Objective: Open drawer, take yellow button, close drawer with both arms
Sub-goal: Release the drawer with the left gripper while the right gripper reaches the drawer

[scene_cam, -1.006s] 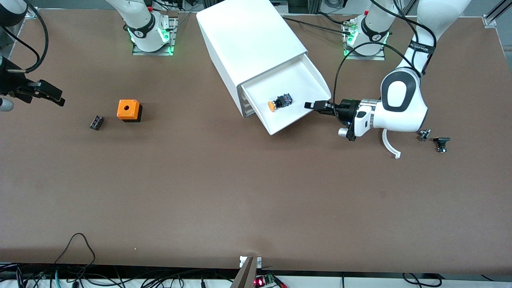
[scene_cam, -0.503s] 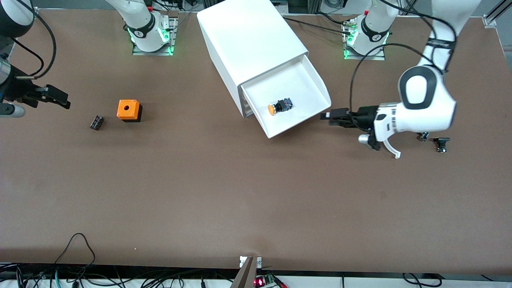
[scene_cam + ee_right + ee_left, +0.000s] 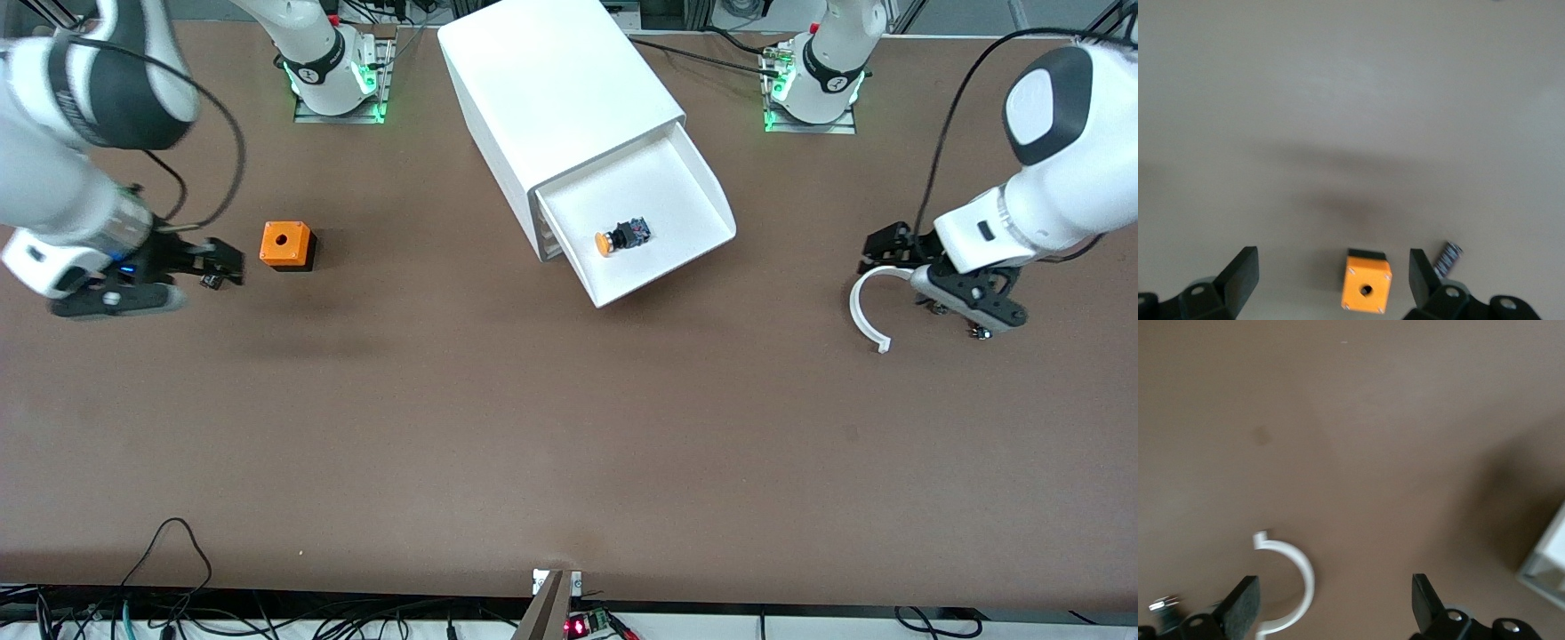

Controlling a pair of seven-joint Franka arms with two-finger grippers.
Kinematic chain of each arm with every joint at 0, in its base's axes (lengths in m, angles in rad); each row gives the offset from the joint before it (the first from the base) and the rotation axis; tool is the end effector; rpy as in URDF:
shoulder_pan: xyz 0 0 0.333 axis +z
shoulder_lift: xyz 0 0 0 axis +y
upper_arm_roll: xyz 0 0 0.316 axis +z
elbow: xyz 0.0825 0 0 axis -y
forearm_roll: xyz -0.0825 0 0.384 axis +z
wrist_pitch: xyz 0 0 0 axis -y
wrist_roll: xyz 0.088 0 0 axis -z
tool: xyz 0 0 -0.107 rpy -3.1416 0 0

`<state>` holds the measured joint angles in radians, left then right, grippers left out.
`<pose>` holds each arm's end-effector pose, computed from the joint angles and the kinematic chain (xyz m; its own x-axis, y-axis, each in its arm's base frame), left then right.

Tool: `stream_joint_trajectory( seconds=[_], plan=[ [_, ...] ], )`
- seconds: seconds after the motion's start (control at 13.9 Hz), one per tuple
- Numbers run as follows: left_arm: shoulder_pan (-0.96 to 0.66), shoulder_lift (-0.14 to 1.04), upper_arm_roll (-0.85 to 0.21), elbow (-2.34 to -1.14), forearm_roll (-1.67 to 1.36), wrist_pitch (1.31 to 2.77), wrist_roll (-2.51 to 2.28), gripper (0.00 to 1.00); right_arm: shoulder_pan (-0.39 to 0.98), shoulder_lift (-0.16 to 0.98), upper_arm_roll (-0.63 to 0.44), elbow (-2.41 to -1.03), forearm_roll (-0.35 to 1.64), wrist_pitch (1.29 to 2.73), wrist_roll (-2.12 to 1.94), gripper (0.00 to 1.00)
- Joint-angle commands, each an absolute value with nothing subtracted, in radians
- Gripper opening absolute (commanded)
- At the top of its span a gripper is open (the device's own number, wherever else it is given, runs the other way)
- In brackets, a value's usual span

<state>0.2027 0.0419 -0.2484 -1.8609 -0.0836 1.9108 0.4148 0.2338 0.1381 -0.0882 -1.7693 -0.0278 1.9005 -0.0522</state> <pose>0.5735 -0.0304 0.4928 0.9077 -0.4174 0.0432 -0.4196 -0.9043 0.0785 0.5957 0.0876 0.4784 0.9785 0.2060 -0.0086 0.2062 -0.9778 0.0380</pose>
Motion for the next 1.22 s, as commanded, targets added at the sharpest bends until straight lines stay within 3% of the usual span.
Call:
stream_joint_trajectory(
  seconds=[0.0, 0.29, 0.43, 0.57, 0.79, 1.15],
  plan=[
    [0.202, -0.018, -0.216, -1.842, -0.005, 1.864, 0.428, 1.00, 0.310, 0.221, -0.042, -1.611, 0.044, 1.868, -0.074, 1.00],
    [0.196, -0.138, -0.187, -1.859, 0.064, 1.812, 0.265, 1.00, 0.328, 0.423, 0.203, -1.286, 0.075, 1.868, -0.080, 1.00],
    [0.204, -0.140, -0.196, -1.849, 0.077, 1.763, 0.209, 1.00, 0.337, 0.532, 0.300, -1.154, 0.069, 1.879, -0.130, 1.00],
    [0.204, -0.140, -0.198, -1.853, 0.077, 1.761, 0.180, 1.00, 0.386, 0.606, 0.314, -1.063, 0.067, 1.885, -0.216, 1.00],
    [0.204, -0.135, -0.198, -1.845, 0.075, 1.761, 0.164, 1.00, 0.396, 0.660, 0.386, -1.025, 0.067, 1.876, -0.427, 1.00],
    [0.204, -0.130, -0.190, -1.844, 0.061, 1.764, 0.166, 1.00, 0.563, 0.673, 0.382, -1.025, -0.069, 1.853, -0.512, 1.00]
  ],
)
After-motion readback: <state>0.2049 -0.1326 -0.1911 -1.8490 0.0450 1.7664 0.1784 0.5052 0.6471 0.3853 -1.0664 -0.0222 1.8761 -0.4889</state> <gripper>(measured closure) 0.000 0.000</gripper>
